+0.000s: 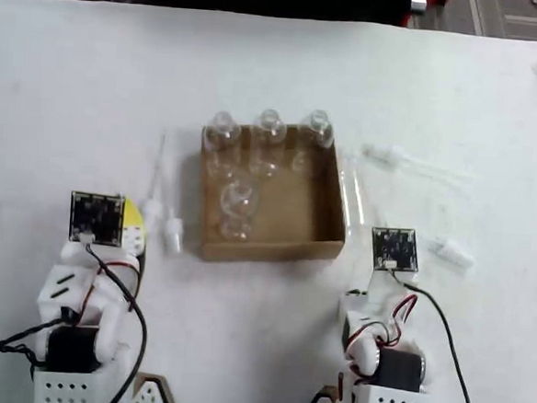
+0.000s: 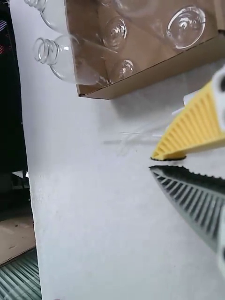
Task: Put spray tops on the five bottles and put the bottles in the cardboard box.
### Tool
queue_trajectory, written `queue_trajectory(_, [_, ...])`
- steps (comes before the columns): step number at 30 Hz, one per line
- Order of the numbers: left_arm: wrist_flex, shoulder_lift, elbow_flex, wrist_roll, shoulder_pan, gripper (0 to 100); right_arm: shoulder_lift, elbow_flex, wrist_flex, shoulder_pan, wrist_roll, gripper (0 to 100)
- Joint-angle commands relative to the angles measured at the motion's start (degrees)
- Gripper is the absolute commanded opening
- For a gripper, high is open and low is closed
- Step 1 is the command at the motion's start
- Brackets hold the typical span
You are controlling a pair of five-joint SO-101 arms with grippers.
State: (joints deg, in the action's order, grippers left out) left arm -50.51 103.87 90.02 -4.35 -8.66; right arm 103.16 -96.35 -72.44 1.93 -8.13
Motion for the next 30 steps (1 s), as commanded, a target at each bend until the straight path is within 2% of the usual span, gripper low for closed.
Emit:
queue_trajectory(1, [1.8, 0.8, -0.2, -0.4, 0.3, 2, 0.0, -0.5, -0.3, 0.2, 0.1, 1.7])
queue_trajectory(28, [1.9, 0.8, 0.5, -0.4, 0.5, 3, 0.0, -0.5, -0.3, 0.2, 0.1, 1.7])
queue_trajectory(30, [2.4, 0.8, 0.8, -2.5, 0.7, 3, 0.0, -0.5, -0.3, 0.2, 0.1, 1.7])
